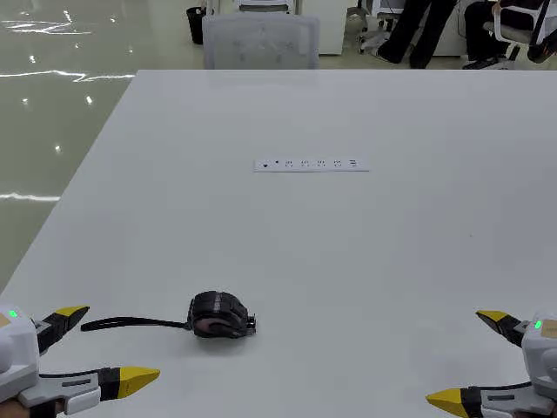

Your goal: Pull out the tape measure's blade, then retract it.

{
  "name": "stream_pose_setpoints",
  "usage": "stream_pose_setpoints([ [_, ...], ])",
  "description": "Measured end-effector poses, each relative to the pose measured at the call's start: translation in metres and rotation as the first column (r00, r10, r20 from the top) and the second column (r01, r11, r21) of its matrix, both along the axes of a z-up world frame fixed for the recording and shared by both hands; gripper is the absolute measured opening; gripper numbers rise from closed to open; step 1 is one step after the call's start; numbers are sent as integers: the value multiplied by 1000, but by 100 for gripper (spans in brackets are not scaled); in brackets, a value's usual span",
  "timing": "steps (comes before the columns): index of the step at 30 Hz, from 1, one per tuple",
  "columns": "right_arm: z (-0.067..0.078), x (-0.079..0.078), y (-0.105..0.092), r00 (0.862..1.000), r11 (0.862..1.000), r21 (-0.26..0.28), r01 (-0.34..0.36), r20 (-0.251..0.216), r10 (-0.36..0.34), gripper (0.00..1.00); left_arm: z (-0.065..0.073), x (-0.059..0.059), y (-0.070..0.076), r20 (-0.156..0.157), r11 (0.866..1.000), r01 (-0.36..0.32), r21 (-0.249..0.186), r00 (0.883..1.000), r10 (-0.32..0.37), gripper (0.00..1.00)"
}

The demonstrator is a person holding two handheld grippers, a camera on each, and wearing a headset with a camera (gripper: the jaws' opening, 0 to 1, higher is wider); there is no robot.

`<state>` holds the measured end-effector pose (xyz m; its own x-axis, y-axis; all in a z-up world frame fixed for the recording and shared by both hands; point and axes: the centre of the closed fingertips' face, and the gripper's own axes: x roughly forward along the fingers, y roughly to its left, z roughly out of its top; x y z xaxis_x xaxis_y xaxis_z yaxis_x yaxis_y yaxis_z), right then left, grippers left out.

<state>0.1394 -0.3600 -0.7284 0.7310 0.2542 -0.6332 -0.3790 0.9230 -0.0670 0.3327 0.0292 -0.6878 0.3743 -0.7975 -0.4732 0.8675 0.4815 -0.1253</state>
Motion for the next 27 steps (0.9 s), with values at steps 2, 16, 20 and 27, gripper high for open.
stream_pose_setpoints([
  [2, 0, 1, 0, 1000, 1000, 0, -3, 3, 3, 100, 0, 0, 1, 5, 1000, -2, 7, 1000, 2, 100],
  [16, 5, 7, 0, 1000, 1000, -3, -2, 3, 2, 100, 5, 7, 7, 4, 1000, -7, 12, 1000, 7, 100],
  [20, 8, 7, -3, 1000, 1000, 4, 10, 14, -10, 100, 8, 10, 6, 6, 1000, -6, 7, 1000, 6, 100],
  [27, 7, 6, -2, 1000, 1000, 4, -3, 24, 3, 100, 12, 16, 3, 8, 1000, 5, 2, 1000, -5, 100],
])
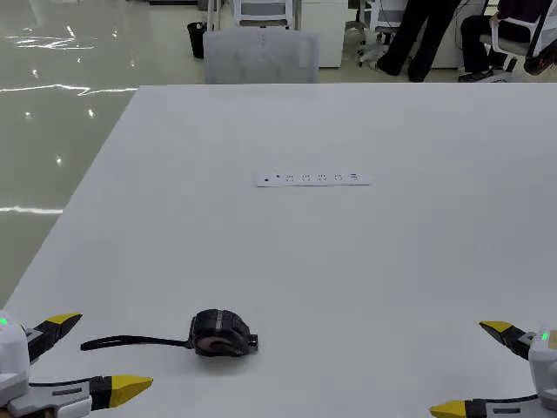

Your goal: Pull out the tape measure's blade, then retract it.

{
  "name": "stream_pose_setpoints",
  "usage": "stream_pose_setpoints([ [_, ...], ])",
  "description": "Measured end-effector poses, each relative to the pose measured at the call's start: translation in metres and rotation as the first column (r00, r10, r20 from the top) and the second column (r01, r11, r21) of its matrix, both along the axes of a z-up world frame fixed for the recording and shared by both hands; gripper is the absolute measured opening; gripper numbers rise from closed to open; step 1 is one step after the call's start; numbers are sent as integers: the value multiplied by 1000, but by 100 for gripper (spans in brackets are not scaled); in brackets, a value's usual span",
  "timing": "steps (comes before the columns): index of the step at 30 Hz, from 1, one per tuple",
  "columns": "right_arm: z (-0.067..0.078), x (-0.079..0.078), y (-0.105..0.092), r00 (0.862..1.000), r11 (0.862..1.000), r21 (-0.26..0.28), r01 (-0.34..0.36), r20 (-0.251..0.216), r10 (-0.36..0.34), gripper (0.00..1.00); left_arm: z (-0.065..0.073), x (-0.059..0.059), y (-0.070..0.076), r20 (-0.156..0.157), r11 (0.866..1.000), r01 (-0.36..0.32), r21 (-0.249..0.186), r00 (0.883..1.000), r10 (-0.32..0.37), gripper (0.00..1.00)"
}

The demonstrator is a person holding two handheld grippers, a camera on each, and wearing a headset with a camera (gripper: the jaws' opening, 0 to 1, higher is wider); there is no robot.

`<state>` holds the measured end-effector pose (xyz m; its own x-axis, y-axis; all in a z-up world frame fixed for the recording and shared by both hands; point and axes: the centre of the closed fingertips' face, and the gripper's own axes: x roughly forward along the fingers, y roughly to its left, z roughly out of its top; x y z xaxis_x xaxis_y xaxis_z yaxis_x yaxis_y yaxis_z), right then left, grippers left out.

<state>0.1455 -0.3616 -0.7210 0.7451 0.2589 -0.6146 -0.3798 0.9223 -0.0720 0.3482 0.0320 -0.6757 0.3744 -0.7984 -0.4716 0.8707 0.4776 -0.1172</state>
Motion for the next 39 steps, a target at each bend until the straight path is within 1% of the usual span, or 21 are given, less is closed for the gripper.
stream_pose_setpoints([
  [2, -1, -1, 0, 1000, 1000, -5, -3, -9, 3, 100, 1, 1, -1, -8, 1000, 0, -7, 1000, 0, 100],
  [4, -1, -2, -1, 1000, 1000, -1, 4, -11, -4, 100, 1, 1, -3, -2, 1000, 5, -5, 1000, -5, 100],
  [7, -2, -2, -4, 1000, 1000, -1, 9, -15, -9, 100, -2, -4, -5, -9, 1000, 24, 5, 1000, -24, 100],
  [9, -2, -3, -4, 1000, 1000, -3, 10, -19, -10, 100, -5, -5, -3, -7, 999, 30, 14, 1000, -30, 100],
  [10, -2, -3, -4, 1000, 1000, -4, 9, -18, -9, 100, -6, -5, -2, -13, 999, 28, 16, 1000, -28, 100],
  [16, -1, -3, -4, 1000, 1000, -3, 12, -16, -12, 100, -6, -4, 3, -19, 1000, 15, 10, 1000, -14, 100],
  [19, -1, -4, -3, 1000, 1000, -2, 13, -17, -13, 100, -6, -3, 5, -16, 1000, 11, 12, 1000, -11, 100],
  [22, 0, -5, -2, 1000, 1000, 3, 14, -17, -14, 100, -6, -3, 6, -20, 1000, 9, 10, 1000, -9, 100],
  [24, -2, -6, -2, 1000, 1000, 7, 15, -21, -15, 100, -6, -3, 5, -20, 1000, 12, 11, 1000, -11, 100],
  [30, -2, -8, 1, 1000, 1000, 9, 22, -20, -22, 100, -6, -5, 4, -18, 1000, 24, 15, 1000, -24, 100],
  [34, -3, -9, 3, 1000, 1000, 8, 17, -12, -17, 100, -6, -6, 3, -16, 999, 29, 17, 999, -29, 100],
  [39, -4, -10, 4, 1000, 1000, 6, 10, -22, -10, 100, -6, -5, 4, -13, 999, 30, 17, 999, -29, 100],
])
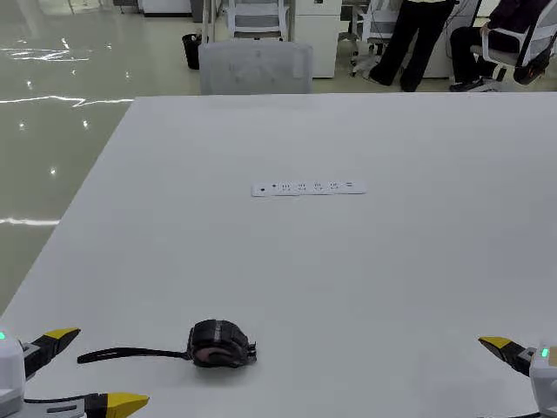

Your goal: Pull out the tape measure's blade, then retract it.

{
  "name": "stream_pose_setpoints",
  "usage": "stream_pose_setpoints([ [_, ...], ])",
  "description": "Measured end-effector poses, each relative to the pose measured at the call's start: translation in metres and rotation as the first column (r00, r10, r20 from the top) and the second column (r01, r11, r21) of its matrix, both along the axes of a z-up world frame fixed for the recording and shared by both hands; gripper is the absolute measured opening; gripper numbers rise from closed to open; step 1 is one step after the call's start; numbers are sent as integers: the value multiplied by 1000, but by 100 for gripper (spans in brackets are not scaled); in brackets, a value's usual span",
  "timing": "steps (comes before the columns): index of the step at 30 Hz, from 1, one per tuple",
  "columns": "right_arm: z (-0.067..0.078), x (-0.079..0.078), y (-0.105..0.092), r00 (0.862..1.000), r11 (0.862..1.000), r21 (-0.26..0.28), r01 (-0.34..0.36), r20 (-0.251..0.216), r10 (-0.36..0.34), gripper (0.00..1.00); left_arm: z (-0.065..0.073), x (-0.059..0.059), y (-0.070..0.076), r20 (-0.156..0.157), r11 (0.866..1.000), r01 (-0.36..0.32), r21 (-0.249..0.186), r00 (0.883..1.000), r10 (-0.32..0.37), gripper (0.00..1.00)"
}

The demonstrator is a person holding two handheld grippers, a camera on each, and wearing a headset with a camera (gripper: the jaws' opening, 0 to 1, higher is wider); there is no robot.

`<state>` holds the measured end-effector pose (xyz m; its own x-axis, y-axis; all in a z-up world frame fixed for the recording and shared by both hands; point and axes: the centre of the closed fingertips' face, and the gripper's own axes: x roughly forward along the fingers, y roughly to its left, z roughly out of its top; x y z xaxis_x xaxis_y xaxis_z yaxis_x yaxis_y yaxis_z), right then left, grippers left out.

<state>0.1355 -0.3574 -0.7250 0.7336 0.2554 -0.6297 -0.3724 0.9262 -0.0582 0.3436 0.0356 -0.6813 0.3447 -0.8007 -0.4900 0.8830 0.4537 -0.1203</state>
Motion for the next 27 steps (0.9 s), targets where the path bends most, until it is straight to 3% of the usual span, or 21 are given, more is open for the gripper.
stream_pose_setpoints([
  [27, 1, -3, 5, 1000, 1000, 1, -9, 2, 9, 100, 1, 2, 9, 7, 1000, -18, -8, 1000, 18, 100],
])
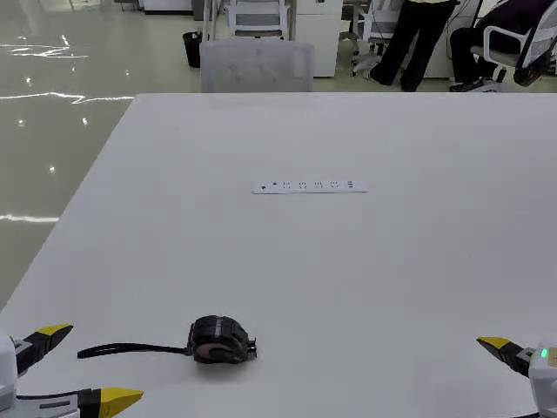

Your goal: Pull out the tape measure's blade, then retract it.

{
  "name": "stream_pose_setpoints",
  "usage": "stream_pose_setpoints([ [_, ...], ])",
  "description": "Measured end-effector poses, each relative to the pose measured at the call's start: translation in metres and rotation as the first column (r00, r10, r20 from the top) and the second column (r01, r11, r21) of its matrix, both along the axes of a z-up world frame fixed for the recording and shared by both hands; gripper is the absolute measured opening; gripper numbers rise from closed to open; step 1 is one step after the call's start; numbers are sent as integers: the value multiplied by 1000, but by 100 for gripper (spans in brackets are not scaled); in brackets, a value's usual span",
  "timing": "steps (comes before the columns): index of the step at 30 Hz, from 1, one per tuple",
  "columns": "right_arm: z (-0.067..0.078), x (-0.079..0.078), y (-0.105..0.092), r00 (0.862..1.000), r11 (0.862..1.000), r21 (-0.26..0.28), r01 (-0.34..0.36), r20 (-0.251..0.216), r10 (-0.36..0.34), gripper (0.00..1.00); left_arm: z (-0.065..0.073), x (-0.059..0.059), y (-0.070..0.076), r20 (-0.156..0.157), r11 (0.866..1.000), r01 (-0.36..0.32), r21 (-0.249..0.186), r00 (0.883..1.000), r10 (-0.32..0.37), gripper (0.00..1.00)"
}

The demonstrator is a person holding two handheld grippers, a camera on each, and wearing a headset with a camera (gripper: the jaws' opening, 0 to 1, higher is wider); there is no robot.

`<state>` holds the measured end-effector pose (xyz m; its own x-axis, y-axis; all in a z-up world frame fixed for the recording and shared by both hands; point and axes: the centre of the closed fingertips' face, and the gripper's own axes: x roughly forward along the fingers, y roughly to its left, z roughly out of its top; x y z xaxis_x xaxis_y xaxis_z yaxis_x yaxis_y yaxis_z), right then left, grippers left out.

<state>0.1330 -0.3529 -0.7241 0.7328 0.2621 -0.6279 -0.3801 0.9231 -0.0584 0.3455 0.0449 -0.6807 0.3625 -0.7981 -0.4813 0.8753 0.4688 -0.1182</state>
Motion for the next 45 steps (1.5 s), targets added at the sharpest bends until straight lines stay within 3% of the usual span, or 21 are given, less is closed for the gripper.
stream_pose_setpoints([
  [34, -2, -2, 11, 1000, 1000, -3, -9, -2, 9, 99, -6, 0, -1, -13, 1000, 18, 11, 1000, -17, 100],
  [45, -5, -1, 17, 1000, 1000, 12, 15, -1, -15, 99, -12, -5, -6, -1, 998, 46, 44, 999, -46, 100],
])
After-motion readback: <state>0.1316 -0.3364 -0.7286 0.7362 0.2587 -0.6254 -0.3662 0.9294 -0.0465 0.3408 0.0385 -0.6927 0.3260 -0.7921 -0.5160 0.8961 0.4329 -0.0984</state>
